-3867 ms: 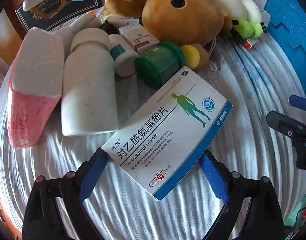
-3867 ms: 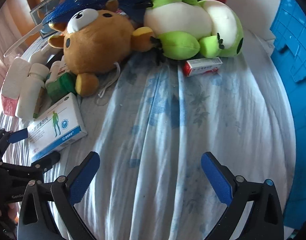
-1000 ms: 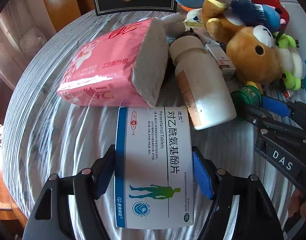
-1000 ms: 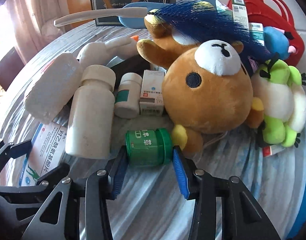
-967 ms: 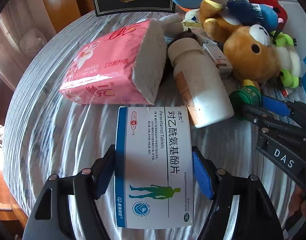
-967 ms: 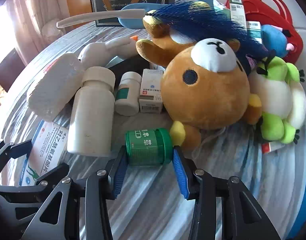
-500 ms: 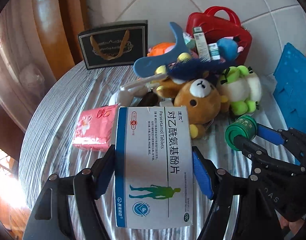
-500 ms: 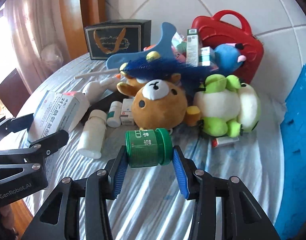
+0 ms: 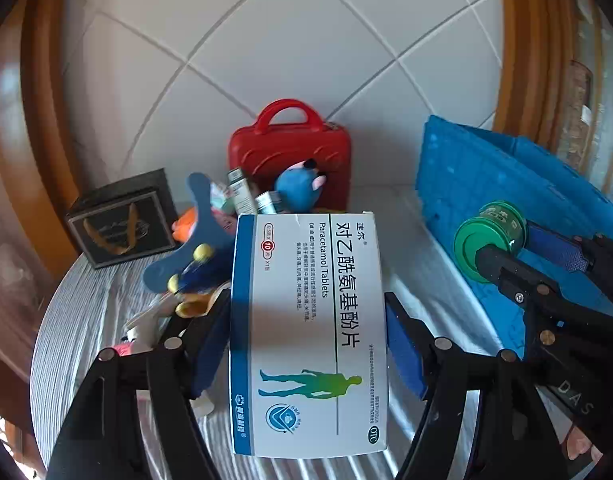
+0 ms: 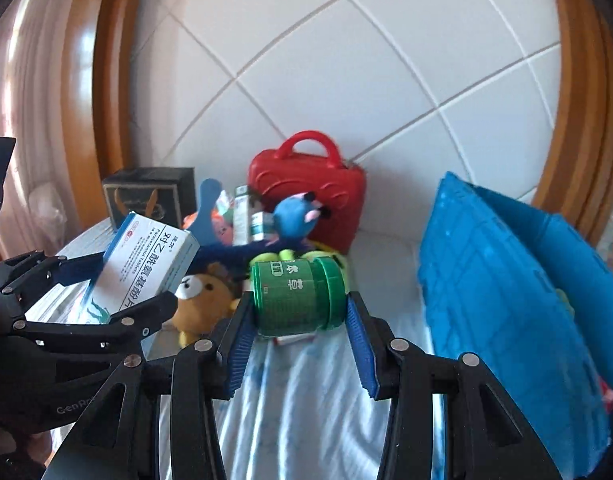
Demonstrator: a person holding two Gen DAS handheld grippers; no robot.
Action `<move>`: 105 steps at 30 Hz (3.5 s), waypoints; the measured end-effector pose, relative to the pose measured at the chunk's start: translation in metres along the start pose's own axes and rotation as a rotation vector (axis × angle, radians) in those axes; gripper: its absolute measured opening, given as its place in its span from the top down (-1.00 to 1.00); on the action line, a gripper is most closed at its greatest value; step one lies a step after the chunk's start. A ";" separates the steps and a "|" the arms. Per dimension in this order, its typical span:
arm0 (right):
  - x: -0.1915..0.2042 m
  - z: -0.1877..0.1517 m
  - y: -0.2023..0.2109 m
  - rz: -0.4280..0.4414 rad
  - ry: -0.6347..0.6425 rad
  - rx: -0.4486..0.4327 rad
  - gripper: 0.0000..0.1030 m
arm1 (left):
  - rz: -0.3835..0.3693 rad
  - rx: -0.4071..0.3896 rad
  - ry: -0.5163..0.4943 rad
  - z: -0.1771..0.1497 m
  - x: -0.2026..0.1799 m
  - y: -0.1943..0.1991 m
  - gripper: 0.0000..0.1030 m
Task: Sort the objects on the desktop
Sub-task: 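Carry the tablet box and green jar in both grippers over the blue bin, then open both grippers to drop the tablet box and jar into the bin, then withdraw both open grippers from the bin back to the table pile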
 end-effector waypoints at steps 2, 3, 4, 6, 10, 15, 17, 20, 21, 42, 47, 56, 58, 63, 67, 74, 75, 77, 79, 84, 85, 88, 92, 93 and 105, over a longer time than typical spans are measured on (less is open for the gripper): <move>-0.032 0.000 0.022 -0.057 -0.040 -0.033 0.15 | -0.038 -0.034 -0.054 0.011 -0.033 0.007 -0.38; -0.048 -0.001 0.032 -0.089 -0.059 -0.047 0.15 | -0.054 -0.049 -0.080 0.016 -0.050 0.011 -0.38; -0.061 -0.003 0.042 -0.117 -0.074 -0.058 0.15 | -0.072 -0.061 -0.105 0.020 -0.067 0.015 -0.38; -0.093 -0.008 0.062 -0.177 -0.109 -0.082 0.15 | -0.111 -0.086 -0.149 0.028 -0.100 0.021 -0.38; -0.162 -0.027 0.098 -0.292 -0.191 -0.109 0.15 | -0.178 -0.135 -0.228 0.039 -0.169 0.035 -0.38; -0.239 -0.055 0.126 -0.387 -0.271 -0.114 0.15 | -0.260 -0.168 -0.309 0.046 -0.254 0.043 -0.38; -0.267 -0.065 0.128 -0.409 -0.295 -0.098 0.15 | -0.300 -0.156 -0.333 0.049 -0.288 0.041 -0.38; -0.304 -0.077 0.127 -0.430 -0.328 -0.079 0.15 | -0.326 -0.134 -0.370 0.053 -0.332 0.034 -0.38; -0.314 -0.080 0.125 -0.431 -0.338 -0.073 0.15 | -0.330 -0.127 -0.381 0.054 -0.344 0.032 -0.38; -0.382 -0.113 0.068 -0.433 -0.356 0.104 0.14 | -0.354 0.047 -0.484 0.041 -0.405 0.000 -0.40; -0.384 -0.115 0.073 -0.451 -0.357 0.101 -0.24 | -0.343 0.048 -0.483 0.038 -0.403 0.004 -0.58; -0.371 -0.106 0.101 -0.469 -0.343 0.045 -0.90 | -0.375 0.032 -0.452 0.032 -0.386 0.021 -0.59; -0.364 -0.102 0.108 -0.471 -0.335 0.031 -0.99 | -0.376 0.018 -0.440 0.032 -0.377 0.027 -0.59; -0.347 -0.092 0.119 -0.466 -0.326 0.015 -0.99 | -0.358 -0.032 -0.408 0.032 -0.347 0.046 -0.60; -0.325 -0.081 0.126 -0.435 -0.318 -0.008 -0.99 | -0.341 -0.057 -0.359 0.031 -0.310 0.057 -0.69; -0.260 -0.048 0.117 -0.300 -0.255 -0.038 -1.00 | -0.258 -0.058 -0.250 0.028 -0.224 0.058 -0.71; -0.249 -0.043 0.113 -0.283 -0.246 -0.041 -1.00 | -0.238 -0.055 -0.232 0.026 -0.208 0.057 -0.71; -0.225 -0.032 0.103 -0.251 -0.225 -0.044 -1.00 | -0.197 -0.047 -0.196 0.023 -0.177 0.054 -0.71; -0.202 -0.024 0.094 -0.215 -0.207 -0.043 -1.00 | -0.153 -0.035 -0.160 0.018 -0.143 0.051 -0.71; -0.143 -0.006 0.068 -0.138 -0.154 -0.024 -1.00 | -0.026 0.012 -0.079 -0.001 -0.056 0.039 -0.71; -0.133 -0.004 0.063 -0.127 -0.146 -0.017 -1.00 | 0.000 0.025 -0.061 -0.006 -0.038 0.036 -0.71; -0.102 0.001 0.043 -0.088 -0.122 0.010 -1.00 | 0.070 0.075 -0.002 -0.022 0.017 0.026 -0.71; -0.066 0.004 0.014 -0.038 -0.101 0.057 -1.00 | 0.156 0.151 0.079 -0.053 0.087 0.011 -0.71; -0.053 0.004 0.003 -0.020 -0.094 0.075 -1.00 | 0.174 0.170 0.101 -0.061 0.104 0.007 -0.71; 0.097 -0.013 -0.108 0.132 0.038 0.288 -1.00 | 0.240 0.390 0.305 -0.149 0.245 -0.060 -0.71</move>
Point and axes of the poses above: each gripper's, at about its wrist camera, not at the fingertips, and y roughly against the way its jaws point, x to its left, z to its top, the point moved 7 cm from there along -y, roughly the way its jaws point, and after that the axes turned 7 degrees about x, right-handed, at the moved point
